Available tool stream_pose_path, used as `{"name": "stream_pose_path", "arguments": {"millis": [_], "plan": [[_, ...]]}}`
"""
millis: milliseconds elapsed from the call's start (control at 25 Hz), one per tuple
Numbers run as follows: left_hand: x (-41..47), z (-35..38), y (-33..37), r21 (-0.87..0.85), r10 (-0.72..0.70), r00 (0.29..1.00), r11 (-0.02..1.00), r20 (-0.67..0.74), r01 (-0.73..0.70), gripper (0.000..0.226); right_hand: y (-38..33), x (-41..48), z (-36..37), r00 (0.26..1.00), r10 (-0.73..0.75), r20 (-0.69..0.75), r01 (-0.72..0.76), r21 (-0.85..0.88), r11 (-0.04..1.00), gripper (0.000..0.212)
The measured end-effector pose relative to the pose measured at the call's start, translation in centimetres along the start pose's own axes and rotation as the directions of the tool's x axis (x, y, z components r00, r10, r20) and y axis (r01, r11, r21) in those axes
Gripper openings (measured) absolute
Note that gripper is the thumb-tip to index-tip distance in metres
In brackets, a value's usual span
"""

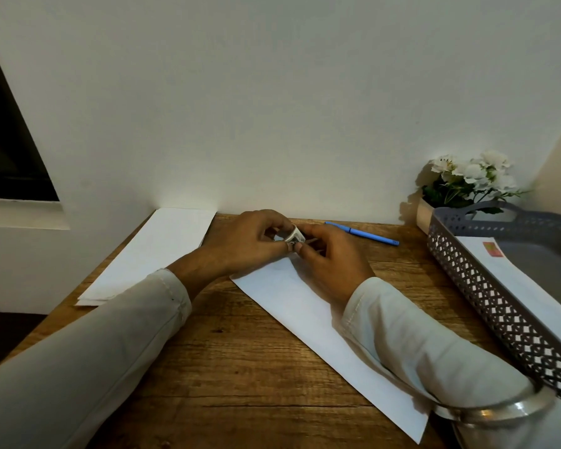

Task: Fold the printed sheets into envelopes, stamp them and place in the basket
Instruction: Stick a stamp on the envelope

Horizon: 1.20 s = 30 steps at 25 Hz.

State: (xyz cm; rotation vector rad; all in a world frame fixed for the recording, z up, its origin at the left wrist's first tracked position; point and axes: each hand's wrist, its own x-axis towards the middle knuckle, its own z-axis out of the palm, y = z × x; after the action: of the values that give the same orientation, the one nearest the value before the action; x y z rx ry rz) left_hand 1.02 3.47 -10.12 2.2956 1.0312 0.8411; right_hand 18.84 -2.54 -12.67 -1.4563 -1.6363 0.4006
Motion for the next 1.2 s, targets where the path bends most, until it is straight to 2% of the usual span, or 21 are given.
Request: {"name": "stream_pose_path", "arguments": {"millis": [320,560,640,800,1200], "plan": [[-0.09,-0.06,0.33,0.066,-0.020,1.000,0.998,0.013,0.019,0.034,-0.05,0.27,-0.36,0.992,-0.088,-0.095,0.076,-0.119,0.990,0.023],[-0.30,-0.05,0.45,0.072,-0.030,0.999,0.997,-0.024,0.032,0.030,-0.41,0.13,-0.59,0.982,-0.176,-0.063,0.154,-0.264,0.952,0.021],[-0.36,-0.10,0.55,0.064,-0.032,0.999,0.997,-0.039,0.035,0.028,-0.36,0.10,-0.47,0.985,-0.154,-0.079,0.131,-0.246,0.960,0.020],[-0.17,0.01,0.69,0.092,-0.019,0.999,0.996,-0.040,0.023,0.033,0.03,0.30,-0.40,0.991,-0.046,-0.128,0.035,-0.087,0.996,0.020],[-0.15,0.26,0.74,0.132,-0.017,0.999,0.991,-0.038,0.022,0.034,-0.07,0.20,-0.52,0.990,-0.013,-0.138,-0.002,-0.109,0.994,0.008]]}}
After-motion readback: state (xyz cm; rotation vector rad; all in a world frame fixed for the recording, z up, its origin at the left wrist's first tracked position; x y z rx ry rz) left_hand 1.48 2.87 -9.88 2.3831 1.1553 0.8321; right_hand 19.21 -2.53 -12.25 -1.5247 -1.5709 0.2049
